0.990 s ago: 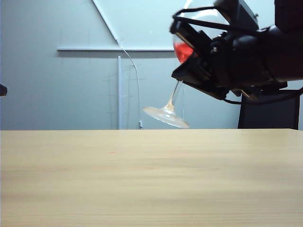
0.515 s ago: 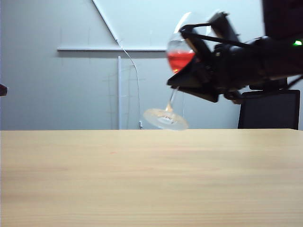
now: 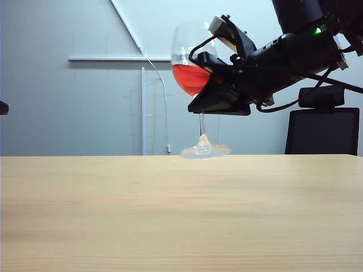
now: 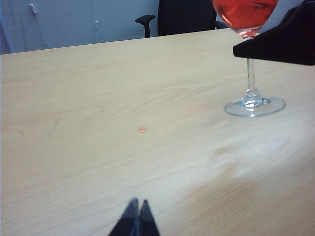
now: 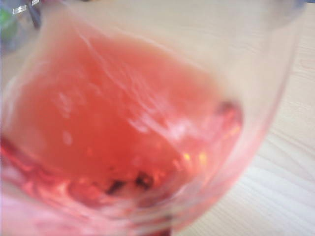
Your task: Gently pick up the goblet, rotate it counterclockwise for two full turns (viewing from above), and then place it back on the table.
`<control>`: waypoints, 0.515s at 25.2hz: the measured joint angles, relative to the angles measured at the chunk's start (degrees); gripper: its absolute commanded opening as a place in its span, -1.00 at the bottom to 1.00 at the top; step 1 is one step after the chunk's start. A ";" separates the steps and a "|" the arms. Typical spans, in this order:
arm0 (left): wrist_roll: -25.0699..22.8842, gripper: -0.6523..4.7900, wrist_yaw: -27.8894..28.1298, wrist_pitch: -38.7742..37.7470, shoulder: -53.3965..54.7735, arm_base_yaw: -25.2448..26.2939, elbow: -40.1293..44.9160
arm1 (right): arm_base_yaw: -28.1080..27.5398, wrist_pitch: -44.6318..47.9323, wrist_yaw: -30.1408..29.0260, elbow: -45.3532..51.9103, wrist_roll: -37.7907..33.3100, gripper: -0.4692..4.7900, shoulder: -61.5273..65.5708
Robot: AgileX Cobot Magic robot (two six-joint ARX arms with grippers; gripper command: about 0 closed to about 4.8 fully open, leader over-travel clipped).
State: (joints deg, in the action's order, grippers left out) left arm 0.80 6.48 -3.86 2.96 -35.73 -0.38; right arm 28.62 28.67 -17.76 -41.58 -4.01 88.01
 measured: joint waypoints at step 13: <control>0.00 -0.78 0.00 0.00 0.00 0.00 0.00 | 8.76 0.24 7.78 0.24 21.07 -0.84 -1.95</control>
State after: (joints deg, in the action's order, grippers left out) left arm 0.80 6.48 -3.86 2.96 -35.73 -0.38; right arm 37.39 28.91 -9.98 -41.34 17.06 86.06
